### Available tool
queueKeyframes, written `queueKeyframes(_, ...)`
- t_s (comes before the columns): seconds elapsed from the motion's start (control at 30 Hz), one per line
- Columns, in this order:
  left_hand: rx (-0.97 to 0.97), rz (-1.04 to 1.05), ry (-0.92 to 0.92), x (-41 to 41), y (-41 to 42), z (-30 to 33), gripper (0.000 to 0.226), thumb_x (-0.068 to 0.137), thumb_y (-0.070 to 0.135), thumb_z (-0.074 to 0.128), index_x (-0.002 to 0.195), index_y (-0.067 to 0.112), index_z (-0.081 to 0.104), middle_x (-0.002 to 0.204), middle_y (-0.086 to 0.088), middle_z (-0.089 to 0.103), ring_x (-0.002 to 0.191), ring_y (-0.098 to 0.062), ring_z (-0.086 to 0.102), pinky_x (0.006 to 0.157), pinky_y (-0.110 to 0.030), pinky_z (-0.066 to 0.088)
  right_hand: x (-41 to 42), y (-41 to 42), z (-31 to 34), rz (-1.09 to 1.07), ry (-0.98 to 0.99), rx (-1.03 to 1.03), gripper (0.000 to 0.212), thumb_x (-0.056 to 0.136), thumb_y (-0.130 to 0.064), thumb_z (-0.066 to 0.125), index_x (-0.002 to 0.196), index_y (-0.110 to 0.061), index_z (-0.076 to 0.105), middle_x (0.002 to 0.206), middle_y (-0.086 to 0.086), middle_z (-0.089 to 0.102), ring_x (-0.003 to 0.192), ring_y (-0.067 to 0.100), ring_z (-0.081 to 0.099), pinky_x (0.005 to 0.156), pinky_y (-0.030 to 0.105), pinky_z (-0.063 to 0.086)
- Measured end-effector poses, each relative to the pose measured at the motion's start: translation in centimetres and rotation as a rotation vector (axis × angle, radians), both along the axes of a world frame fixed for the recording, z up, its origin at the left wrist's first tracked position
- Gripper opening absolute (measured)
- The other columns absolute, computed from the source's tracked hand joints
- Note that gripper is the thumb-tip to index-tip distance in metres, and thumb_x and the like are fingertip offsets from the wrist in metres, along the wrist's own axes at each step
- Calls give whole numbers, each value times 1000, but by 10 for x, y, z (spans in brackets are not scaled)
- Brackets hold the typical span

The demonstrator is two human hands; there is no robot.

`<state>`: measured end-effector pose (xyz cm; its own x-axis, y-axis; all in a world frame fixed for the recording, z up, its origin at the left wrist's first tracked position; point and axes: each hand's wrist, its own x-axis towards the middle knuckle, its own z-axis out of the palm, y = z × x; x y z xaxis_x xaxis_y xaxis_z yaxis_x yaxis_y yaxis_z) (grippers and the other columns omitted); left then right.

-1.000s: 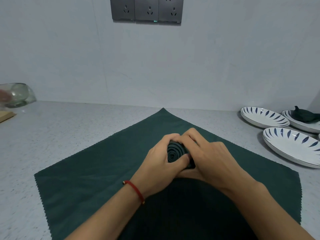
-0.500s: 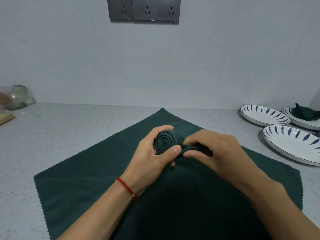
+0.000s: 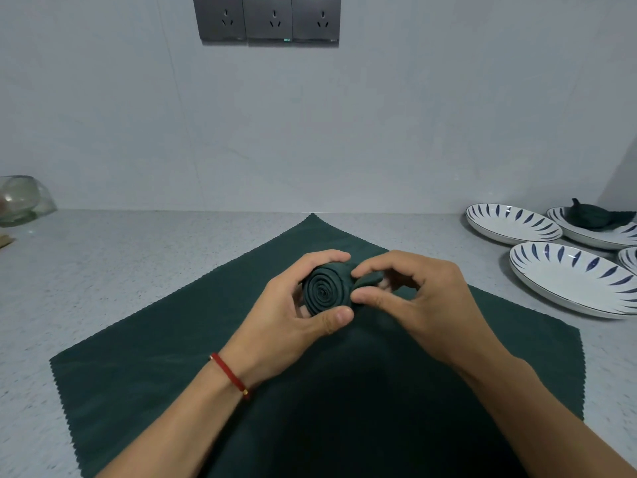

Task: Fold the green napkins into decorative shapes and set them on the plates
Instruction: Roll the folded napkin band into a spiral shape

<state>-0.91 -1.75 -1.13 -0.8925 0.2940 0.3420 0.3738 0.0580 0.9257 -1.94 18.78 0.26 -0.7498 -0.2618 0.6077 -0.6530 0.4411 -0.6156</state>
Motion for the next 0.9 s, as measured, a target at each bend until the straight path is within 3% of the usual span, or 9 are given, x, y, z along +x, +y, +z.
queueKeyframes(0.13, -21, 12, 28, 0, -2, 0, 56, 82, 4, 78, 132, 20, 57, 119, -1, 64, 104, -12, 65, 85, -19, 52, 0, -6, -4, 13, -85, -66, 20, 75, -36, 83, 94, -31, 78, 77, -4, 68, 70, 19, 60, 70, 31, 53)
queueKeyframes(0.23, -26, 28, 45, -1, -2, 0, 57, 83, 4, 77, 133, 21, 57, 118, -1, 64, 103, -11, 65, 85, -19, 52, 0, -10, -5, 26, -184, -186, 16, 75, -22, 87, 89, -27, 80, 75, -5, 69, 62, 15, 57, 63, 23, 49)
queueKeyframes(0.3, -22, 37, 51, -1, -2, 0, 56, 84, 4, 77, 133, 22, 56, 118, -2, 65, 104, -13, 66, 84, -20, 52, 0, -14, -4, 55, -245, -289, 13, 75, -13, 86, 85, -18, 80, 81, -3, 75, 68, 7, 66, 66, 17, 49)
queueKeyframes(0.37, -30, 49, 55, -1, -1, -1, 56, 85, 3, 76, 134, 22, 56, 117, 0, 65, 102, -9, 66, 82, -18, 52, 0, -17, -5, 80, -295, -393, 10, 75, -6, 84, 82, -9, 79, 85, 1, 77, 75, 10, 72, 68, 16, 52)
queueKeyframes(0.47, -56, 63, 70, -2, -2, -3, 57, 85, 4, 76, 134, 24, 56, 118, 5, 64, 105, -9, 65, 83, -17, 51, 1, -21, -8, 78, -346, -435, 7, 75, -5, 84, 79, -7, 78, 80, 3, 76, 67, 7, 68, 64, 17, 51)
queueKeyframes(0.7, -134, 57, 96, -6, -6, -7, 58, 86, 9, 76, 136, 27, 53, 124, 6, 62, 118, -17, 61, 97, -28, 51, -5, -18, -12, 142, -534, -307, 4, 88, -17, 76, 86, -14, 75, 80, 4, 73, 71, 13, 64, 65, 31, 53)
queueKeyframes(0.83, -91, 21, 57, -5, -5, -5, 54, 89, 4, 72, 136, 22, 52, 119, 6, 63, 111, -10, 63, 87, -18, 50, -7, -16, -14, 107, -390, -114, 10, 97, -23, 66, 87, -21, 68, 78, -2, 65, 71, 17, 61, 67, 36, 54)
queueKeyframes(0.9, -81, 12, 29, -5, -3, -6, 51, 91, 7, 70, 135, 24, 52, 117, 3, 63, 104, -4, 63, 80, -14, 49, -6, -17, -19, 21, -241, 13, 12, 100, -27, 61, 88, -24, 63, 80, -4, 62, 76, 18, 59, 71, 32, 50)
